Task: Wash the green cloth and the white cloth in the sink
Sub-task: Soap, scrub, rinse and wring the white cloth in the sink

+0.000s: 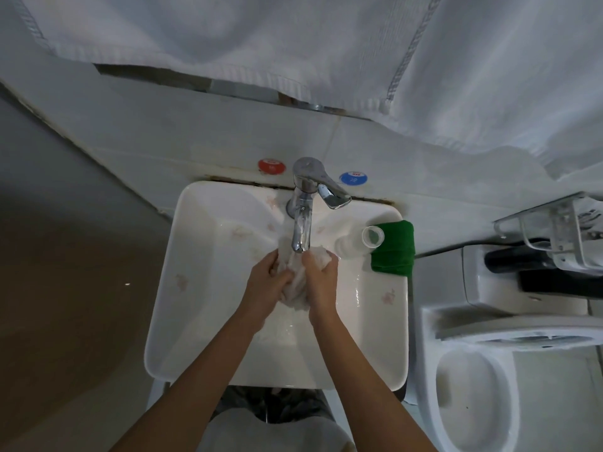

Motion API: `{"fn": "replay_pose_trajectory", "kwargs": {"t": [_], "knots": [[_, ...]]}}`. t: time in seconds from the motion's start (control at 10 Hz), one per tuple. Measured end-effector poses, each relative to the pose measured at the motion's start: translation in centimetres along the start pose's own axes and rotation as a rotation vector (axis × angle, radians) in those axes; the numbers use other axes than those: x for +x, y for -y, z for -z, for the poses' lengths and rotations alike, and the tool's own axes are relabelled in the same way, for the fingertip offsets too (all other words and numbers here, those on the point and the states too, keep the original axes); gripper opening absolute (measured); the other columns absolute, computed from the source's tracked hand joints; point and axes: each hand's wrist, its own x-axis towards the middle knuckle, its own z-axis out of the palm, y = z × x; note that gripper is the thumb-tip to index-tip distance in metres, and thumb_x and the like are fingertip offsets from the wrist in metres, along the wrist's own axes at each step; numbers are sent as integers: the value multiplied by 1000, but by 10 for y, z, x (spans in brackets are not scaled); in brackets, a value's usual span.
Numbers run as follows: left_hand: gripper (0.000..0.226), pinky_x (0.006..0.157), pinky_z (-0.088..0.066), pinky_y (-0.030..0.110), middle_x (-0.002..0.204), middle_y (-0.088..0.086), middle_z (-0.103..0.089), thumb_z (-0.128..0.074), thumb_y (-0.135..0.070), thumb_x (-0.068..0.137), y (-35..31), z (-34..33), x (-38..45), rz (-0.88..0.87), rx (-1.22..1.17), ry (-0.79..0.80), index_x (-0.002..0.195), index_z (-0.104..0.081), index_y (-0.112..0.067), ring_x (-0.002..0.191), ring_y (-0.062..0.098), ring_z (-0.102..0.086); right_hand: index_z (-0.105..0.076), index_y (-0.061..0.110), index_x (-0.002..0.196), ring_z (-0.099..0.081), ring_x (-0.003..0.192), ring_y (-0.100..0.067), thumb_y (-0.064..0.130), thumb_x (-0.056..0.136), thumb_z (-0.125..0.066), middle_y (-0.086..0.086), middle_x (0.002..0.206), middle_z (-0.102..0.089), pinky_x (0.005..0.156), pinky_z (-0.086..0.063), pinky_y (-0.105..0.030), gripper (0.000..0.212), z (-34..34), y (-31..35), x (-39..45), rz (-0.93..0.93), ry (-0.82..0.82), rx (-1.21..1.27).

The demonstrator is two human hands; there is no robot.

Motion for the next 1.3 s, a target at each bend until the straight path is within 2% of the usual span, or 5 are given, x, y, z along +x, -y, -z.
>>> {"fn": "replay_pose_trajectory", "kwargs": {"t": [0.2, 0.4, 0.8, 1.0, 1.3], "knots": [[60, 64, -49, 14, 116, -6, -57, -60, 0, 86, -4, -6, -7, -79, -44, -17, 139, -43, -23, 97, 8, -58, -46, 34, 131, -61, 109, -19, 76, 65, -59, 5, 119, -62, 94, -52, -48, 79, -9, -1, -11, -16, 71, -134], [76, 91, -45, 28, 147, -1, -35, -56, -13, 79, -1, -9, -8, -51, -84, 88, 147, -24, -26, 129, 18, -43, -56, 30, 111, -66, 105, -22, 21, 93, -60, -1, 111, -68, 90, -55, -43, 21, 1, 1, -8, 30, 118, 198], [35, 71, -51, 36, 90, 6, -63, -50, -51, 90, 2, -39, 2, -29, 329, -428, 84, -54, -18, 80, 22, -62, -66, 21, 76, -68, 78, -23, 39, 91, -53, -7, 80, -70, 74, -56, -42, 27, -13, 3, -9, -28, 41, 140], [37, 60, -43, 24, 76, 2, -64, -50, -40, 94, 0, -38, 6, -120, 449, -477, 87, -68, -8, 67, 15, -58, -53, 16, 82, -54, 72, 5, 14, 92, -50, 5, 81, -53, 74, -43, -12, 10, -15, 0, -7, 0, 186, 32], [49, 55, -46, 28, 64, 7, -62, -37, -37, 97, 16, -30, 2, -307, 406, -456, 76, -63, -2, 57, 20, -59, -47, 24, 54, -46, 53, -9, 19, 92, -50, 11, 49, -47, 55, -40, -29, 38, -12, -8, -10, 96, -73, 42]]}}
